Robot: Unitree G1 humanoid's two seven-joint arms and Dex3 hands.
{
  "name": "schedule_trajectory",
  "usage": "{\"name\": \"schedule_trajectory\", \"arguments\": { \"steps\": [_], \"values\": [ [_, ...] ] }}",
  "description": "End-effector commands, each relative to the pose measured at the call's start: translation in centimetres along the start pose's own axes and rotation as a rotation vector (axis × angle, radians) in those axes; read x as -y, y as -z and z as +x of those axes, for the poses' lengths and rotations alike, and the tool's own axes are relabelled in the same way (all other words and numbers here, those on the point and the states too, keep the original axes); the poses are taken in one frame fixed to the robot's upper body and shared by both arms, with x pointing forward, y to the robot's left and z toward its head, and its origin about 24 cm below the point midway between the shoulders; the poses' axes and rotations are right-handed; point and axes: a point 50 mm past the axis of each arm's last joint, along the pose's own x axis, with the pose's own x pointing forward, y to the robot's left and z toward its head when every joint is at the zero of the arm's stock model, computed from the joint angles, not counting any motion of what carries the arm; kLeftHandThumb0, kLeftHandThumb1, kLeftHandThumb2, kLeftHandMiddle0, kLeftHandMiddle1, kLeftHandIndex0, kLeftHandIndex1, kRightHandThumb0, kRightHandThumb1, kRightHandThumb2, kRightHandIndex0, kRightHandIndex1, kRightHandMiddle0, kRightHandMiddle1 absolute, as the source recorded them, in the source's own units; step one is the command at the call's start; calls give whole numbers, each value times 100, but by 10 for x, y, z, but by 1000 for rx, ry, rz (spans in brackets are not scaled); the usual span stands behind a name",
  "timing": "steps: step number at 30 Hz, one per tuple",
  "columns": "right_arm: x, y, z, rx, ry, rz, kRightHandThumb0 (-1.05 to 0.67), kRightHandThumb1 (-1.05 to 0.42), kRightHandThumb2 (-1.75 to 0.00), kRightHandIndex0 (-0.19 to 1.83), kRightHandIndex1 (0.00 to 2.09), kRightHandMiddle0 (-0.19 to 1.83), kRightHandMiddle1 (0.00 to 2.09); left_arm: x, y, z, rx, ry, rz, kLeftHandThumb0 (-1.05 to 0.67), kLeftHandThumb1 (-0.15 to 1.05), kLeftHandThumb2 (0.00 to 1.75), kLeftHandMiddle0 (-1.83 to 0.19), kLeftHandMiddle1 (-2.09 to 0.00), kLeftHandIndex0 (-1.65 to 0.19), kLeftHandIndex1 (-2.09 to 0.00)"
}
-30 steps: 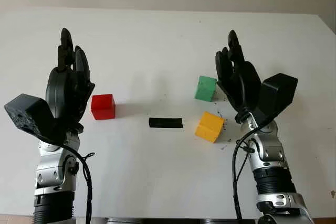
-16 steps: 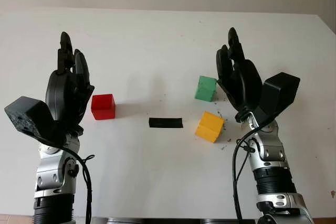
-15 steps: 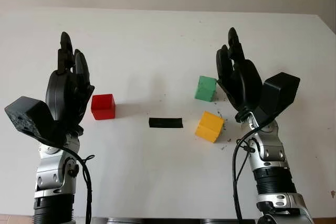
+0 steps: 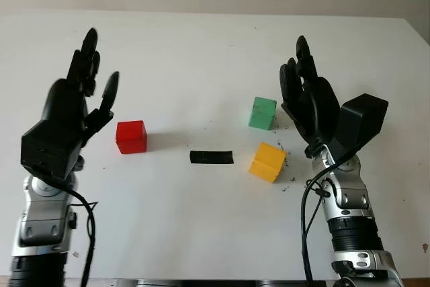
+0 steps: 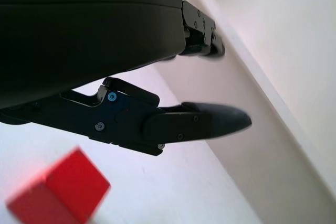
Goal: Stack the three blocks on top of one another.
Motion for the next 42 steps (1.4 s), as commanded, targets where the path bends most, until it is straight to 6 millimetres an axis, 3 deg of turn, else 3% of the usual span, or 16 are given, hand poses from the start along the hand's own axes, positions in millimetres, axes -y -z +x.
{"name": "schedule_trajectory", "arguments": {
  "steps": [1,7,12,20,30,42],
  "values": [
    [2,-5,0,17,8,-10,-70,-105,-53,-19,0,-19,0,-10,-8,-4,5,44,129,-63,105,18,-27,-14,-33,-47],
    [1,-5,0,21,8,-13,-69,-105,-54,-19,0,-19,0,-18,-23,-8,-37,202,376,-59,94,5,-19,-5,-36,-28],
    [0,-5,0,20,4,-15,-71,-105,-54,-19,0,-19,0,-11,-21,-8,-71,328,522,-60,89,4,-14,-4,-40,-18],
    [0,-6,-2,21,6,-8,-69,-105,-54,-19,0,-19,0,-5,-14,-9,-124,467,629,-68,90,6,-9,-4,-41,-13],
    [0,-6,0,17,4,-12,-70,-105,-54,-19,0,-19,0,11,-2,-8,-127,452,797,-66,91,5,-13,-7,-47,-13],
    [1,-6,-1,15,1,-12,-69,-105,-54,-19,0,-19,0,18,3,-6,-81,381,814,-54,90,5,-26,-7,-62,-20]
  ]
}}
